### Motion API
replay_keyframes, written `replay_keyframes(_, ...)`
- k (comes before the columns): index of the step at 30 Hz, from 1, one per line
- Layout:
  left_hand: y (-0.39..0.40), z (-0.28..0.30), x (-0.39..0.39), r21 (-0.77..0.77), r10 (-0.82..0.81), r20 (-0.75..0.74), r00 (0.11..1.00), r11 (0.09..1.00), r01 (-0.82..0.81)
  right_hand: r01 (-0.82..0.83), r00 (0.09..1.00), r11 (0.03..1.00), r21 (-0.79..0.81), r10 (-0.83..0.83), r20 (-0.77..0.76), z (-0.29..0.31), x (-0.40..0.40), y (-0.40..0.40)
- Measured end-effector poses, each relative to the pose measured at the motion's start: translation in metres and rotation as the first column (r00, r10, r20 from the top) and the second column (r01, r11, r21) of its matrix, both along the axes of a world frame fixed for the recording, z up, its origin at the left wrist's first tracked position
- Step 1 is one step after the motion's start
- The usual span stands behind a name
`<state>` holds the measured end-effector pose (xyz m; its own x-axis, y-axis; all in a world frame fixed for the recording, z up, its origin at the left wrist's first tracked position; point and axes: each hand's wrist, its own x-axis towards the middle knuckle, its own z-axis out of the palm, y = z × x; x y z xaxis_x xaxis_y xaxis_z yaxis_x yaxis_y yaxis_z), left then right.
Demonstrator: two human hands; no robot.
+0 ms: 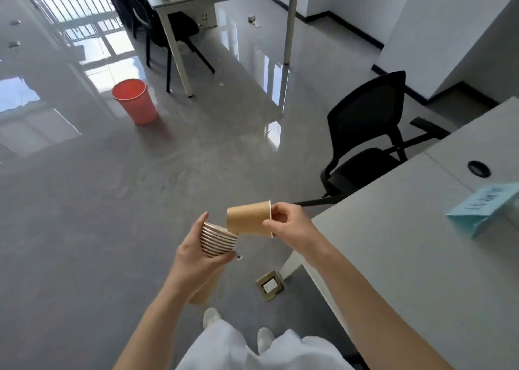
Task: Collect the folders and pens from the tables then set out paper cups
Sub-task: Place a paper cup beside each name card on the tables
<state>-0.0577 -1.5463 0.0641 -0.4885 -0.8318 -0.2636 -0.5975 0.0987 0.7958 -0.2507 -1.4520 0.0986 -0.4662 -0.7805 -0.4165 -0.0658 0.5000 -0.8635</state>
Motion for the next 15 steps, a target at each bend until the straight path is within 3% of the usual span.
replay_keyframes(7,-0.109,-0.016,-0.078,0.060,-0.124,0.022,0.992,0.991,0.122,0.129,0.981,0.989,0.068,-0.118,-0.153,-0.023,-0.046,-0.087)
replay_keyframes(15,-0.251,-0.005,-0.174,0.080,-0.387,0.088,0.918,0.921,0.381,0.277,0.879,0.948,0.159,-0.183,-0.440,-0.019,-0.099,-0.196)
